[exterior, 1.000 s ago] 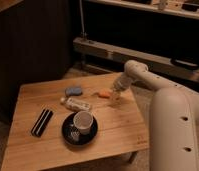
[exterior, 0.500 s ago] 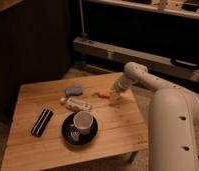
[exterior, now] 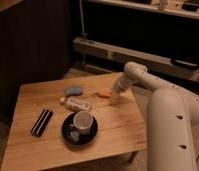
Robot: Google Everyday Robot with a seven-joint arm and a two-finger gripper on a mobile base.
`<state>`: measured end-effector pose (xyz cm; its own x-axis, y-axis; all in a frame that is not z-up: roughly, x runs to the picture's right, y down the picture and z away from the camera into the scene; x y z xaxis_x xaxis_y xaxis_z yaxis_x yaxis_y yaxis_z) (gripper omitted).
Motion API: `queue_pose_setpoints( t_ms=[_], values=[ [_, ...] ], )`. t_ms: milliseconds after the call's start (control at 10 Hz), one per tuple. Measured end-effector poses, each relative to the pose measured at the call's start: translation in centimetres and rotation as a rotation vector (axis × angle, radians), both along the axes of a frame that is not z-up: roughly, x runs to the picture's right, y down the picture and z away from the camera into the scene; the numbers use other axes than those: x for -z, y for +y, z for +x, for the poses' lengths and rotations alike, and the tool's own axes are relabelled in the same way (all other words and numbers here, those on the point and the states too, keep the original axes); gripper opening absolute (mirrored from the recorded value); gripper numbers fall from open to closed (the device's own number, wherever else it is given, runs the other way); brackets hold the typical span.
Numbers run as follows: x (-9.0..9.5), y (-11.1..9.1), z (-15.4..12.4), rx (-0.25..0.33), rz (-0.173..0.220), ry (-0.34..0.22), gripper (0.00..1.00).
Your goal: Drag the pepper across the table
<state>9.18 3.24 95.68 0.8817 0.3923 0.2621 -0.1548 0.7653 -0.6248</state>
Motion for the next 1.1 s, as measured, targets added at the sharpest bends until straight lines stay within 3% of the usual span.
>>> queue_pose_setpoints(
  t_ms=[200, 400, 1100],
  values=[
    [-0.1, 0.0, -0.2, 0.004, -0.005, -0.001, 0.42],
    [0.0, 0.2, -0.4, 0.010, -0.010, -0.003, 0.33],
    [0.5, 0.5, -1.1, 0.057, -0.021, -0.014, 0.33]
  ],
)
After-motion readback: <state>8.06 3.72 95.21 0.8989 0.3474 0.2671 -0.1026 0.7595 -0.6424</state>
